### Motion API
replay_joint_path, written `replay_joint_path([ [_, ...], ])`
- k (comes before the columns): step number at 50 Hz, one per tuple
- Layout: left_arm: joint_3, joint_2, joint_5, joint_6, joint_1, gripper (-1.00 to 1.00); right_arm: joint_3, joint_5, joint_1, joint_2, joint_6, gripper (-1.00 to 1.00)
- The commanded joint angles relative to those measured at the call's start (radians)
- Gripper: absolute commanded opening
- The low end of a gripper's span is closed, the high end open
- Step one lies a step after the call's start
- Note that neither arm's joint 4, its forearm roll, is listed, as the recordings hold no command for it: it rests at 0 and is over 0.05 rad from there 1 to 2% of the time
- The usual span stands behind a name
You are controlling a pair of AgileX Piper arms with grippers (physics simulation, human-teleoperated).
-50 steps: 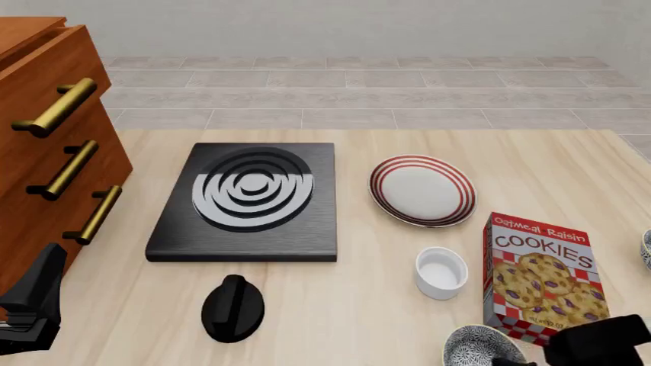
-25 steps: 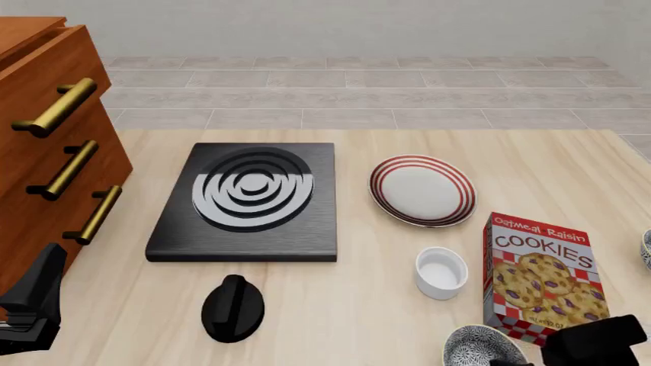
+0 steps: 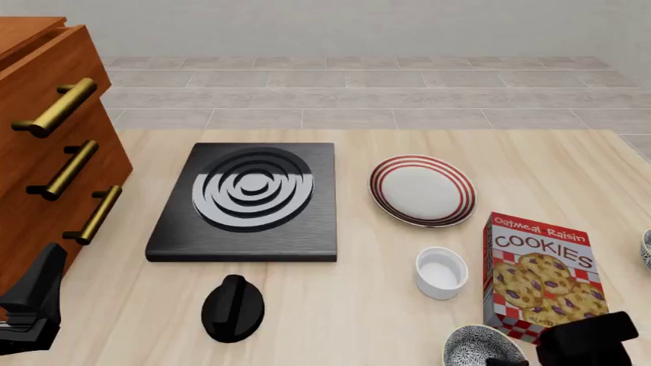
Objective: Pick the akita bowl next to the ramekin and place it on the plate.
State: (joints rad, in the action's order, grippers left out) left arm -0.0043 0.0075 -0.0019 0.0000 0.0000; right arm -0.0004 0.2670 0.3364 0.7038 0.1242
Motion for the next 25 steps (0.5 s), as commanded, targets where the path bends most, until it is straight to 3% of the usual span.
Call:
replay_joint_path([
  [1,0.000,0.000,0.000,0.000,0.000,1.00,0.000,-0.017,0.003,0.021,0.000,-1.00],
  [6,0.000,0.000,0.000,0.000,0.000,1.00,0.000,0.036,0.009,-0.039,-0.002,-1.00],
  [25,0.000,0.000,0.000,0.000,0.000,1.00,-0.007,0.062,0.022,-0.098,0.001,-1.00],
])
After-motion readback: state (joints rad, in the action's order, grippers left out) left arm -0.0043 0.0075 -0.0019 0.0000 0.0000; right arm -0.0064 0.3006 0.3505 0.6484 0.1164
